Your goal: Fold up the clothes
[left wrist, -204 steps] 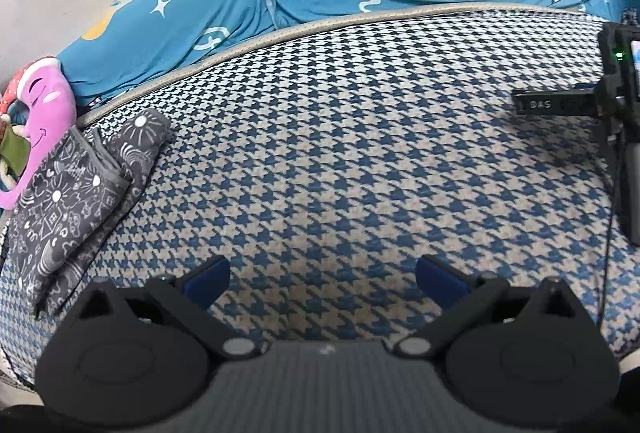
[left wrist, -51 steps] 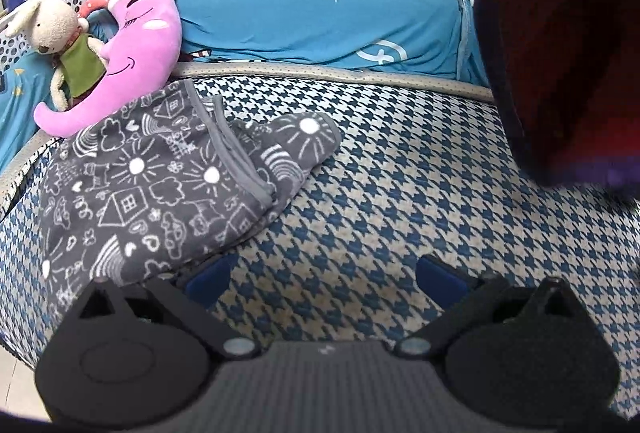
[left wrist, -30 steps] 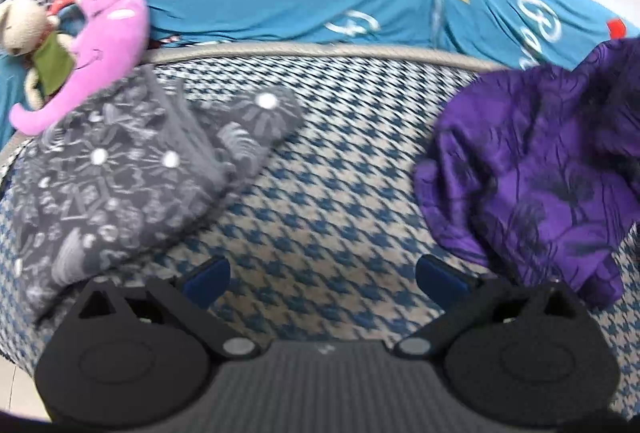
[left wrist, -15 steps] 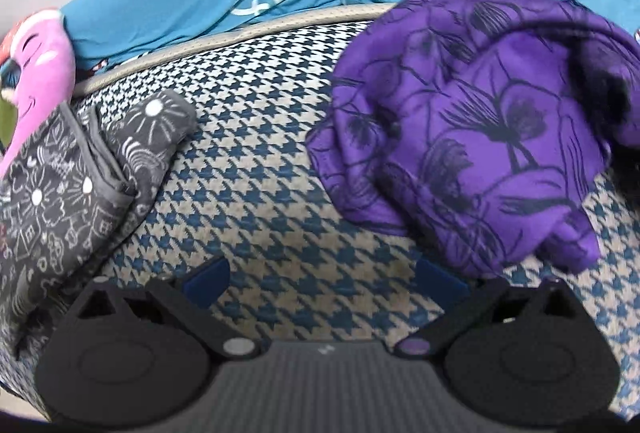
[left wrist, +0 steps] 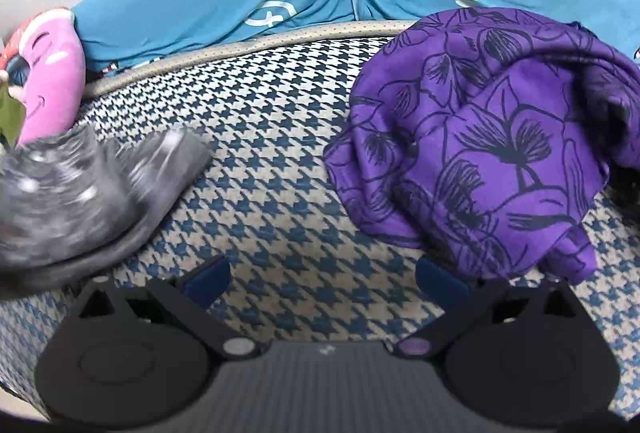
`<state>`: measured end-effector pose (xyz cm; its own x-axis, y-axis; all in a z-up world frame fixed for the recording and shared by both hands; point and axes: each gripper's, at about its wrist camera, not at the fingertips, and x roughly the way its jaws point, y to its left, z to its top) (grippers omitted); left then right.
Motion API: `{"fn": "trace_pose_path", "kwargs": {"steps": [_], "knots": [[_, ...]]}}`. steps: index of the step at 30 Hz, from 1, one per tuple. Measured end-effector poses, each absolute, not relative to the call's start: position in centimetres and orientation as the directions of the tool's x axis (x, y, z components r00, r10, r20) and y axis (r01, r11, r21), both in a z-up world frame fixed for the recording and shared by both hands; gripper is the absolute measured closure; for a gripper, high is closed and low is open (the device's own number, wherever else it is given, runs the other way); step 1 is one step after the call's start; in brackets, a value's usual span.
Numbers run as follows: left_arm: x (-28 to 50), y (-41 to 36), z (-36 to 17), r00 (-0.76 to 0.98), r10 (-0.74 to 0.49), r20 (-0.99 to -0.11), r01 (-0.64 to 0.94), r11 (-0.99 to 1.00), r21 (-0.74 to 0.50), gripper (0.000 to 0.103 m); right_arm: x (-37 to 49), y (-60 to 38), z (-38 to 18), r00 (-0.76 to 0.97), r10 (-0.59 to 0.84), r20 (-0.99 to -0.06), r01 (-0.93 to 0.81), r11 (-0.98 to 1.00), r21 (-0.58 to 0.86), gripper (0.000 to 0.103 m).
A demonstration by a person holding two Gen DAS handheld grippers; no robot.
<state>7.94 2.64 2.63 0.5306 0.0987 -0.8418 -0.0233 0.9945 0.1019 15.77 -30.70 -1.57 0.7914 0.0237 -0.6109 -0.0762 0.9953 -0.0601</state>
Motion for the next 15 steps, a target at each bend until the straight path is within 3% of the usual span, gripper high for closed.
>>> {"fn": "trace_pose_path", "kwargs": {"steps": [10,15], "knots": [[6.9,2.4,2.2,0.552,0.089,-0.829,-0.005,0.995,0.104,0.000,15.7,-30.6,-1.5,0.791,0.023,-0.611,-0.076,0.995,-0.060,0.000],[6.4,4.2,1.9,0.557,0.142,-0.818,-0.052,0.989,0.137,0.000,15.7,-30.6,-1.5,0.791,0.023,-0.611,-0.076,0.995,-0.060,0.000]]}}
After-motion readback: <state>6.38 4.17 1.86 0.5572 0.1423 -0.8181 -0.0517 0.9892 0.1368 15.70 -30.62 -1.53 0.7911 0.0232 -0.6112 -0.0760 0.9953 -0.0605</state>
